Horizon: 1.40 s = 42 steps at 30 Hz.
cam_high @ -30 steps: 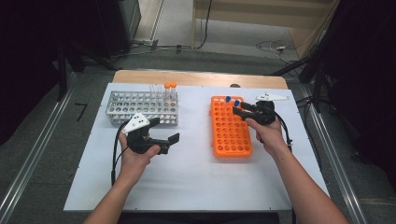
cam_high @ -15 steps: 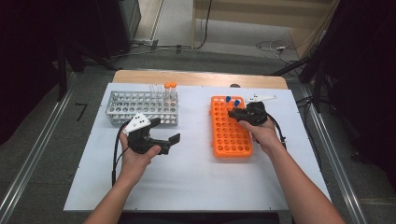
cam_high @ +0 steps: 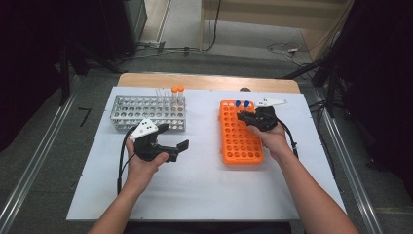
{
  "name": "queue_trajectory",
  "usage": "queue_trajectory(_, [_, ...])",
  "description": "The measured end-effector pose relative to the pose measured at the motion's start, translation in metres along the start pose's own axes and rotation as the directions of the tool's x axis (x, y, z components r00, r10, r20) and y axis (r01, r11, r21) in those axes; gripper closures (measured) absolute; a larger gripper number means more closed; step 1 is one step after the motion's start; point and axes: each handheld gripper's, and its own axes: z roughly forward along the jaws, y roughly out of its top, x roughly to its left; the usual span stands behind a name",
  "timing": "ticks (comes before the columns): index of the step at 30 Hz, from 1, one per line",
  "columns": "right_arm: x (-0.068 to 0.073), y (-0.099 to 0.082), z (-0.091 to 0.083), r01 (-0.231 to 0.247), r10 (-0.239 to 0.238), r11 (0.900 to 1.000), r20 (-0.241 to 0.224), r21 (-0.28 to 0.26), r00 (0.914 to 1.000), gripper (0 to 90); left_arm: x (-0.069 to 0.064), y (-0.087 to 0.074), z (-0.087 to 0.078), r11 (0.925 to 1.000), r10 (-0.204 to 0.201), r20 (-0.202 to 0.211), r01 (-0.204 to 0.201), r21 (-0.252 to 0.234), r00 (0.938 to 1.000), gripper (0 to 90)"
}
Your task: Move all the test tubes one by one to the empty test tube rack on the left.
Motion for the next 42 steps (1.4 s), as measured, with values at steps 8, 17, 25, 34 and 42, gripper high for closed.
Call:
queue_trajectory(8, [0.005,0.008,-0.019,-0.002,0.002,0.9986,-0.004,-0.052,1.0000,74.6,-0.003,0.001,0.002,1.0000,0.007,0.010,-0.007,0.001,0.9999,0.0])
queue_trajectory(17, [0.025,0.011,-0.040,0.012,-0.015,0.9970,-0.042,-0.077,0.9990,74.6,-0.008,0.001,0.004,0.9999,0.013,0.021,-0.013,0.002,0.9997,0.0])
queue_trajectory(25, [0.046,0.003,-0.055,0.024,-0.033,0.9949,-0.088,-0.098,0.9956,74.5,-0.015,0.004,0.005,0.9998,0.021,0.037,-0.021,-0.001,0.9991,0.0])
queue_trajectory(34, [0.072,-0.010,-0.066,0.050,-0.061,0.9953,-0.132,-0.083,0.9894,74.5,-0.025,0.007,0.007,0.9993,0.037,0.078,-0.036,-0.005,0.9963,0.0])
queue_trajectory(42, [0.098,-0.019,-0.066,0.081,-0.094,0.9939,-0.202,-0.075,0.9747,74.6,-0.035,0.006,0.011,0.9984,0.054,0.135,-0.056,0.005,0.9893,4.0])
